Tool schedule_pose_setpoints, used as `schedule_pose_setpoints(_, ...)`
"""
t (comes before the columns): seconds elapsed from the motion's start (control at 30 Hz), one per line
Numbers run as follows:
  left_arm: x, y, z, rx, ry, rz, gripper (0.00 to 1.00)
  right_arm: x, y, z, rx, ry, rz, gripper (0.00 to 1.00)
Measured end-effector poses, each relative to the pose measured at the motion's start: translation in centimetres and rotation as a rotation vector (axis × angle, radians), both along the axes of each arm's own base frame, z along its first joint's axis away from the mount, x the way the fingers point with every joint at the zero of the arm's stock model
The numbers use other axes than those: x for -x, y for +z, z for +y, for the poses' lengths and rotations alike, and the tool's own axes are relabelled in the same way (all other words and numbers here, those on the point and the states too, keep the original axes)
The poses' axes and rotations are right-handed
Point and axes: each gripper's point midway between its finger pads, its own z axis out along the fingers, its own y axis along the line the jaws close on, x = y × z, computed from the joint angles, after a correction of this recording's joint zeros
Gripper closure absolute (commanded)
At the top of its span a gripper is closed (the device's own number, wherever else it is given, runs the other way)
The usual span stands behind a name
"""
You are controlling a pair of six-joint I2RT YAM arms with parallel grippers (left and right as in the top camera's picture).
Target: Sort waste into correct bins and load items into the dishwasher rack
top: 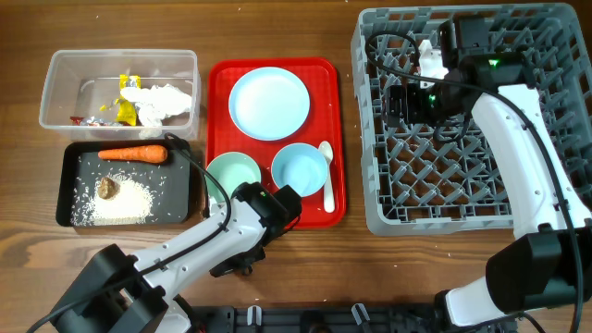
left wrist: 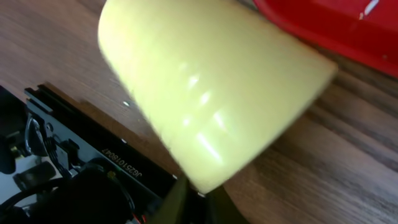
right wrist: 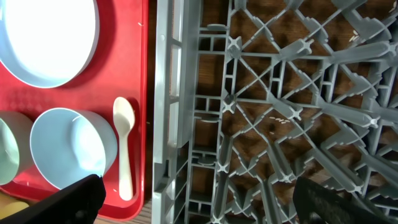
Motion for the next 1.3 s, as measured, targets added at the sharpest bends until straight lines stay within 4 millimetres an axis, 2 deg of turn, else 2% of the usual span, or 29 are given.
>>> schedule_pose_setpoints(0.23,0.1,0.3,0.5,-0.026,-0.006,0.004,0.96,0.0,0.0,0.0,0.001,0.003,-0.001,0.0)
schedule_pose_setpoints(0.37,0.2,0.5,1.0,-0.048,-0.015,0.007,0.83,0.0,0.0,0.0,0.001,0.004,-0.001,0.0)
schedule_pose_setpoints(0.47,-0.1,0.5,1.0,-0.051,-0.018,-0.007,0.68,0.0,0.0,0.0,0.001,0.004,-0.001,0.0)
schedule_pose_setpoints(0.53,-0.5,0.3,0.9,-0.047,-0.022,-0.025,0.66,0.0,0.0,0.0,0.001,0.004,-0.001,0.0)
schedule_pose_setpoints(1.03,-2.9,0.1,0.7,-0.058,-0.077,-0.132,0.65,0.0,0.0,0.0,0.002,0.007,-0.002,0.0)
schedule_pose_setpoints(1.3,-3.2,0.2,0.9,-0.068,-0.135,-0.125,0.75,0.0,0.0,0.0,0.002,0.006,-0.002,0.0)
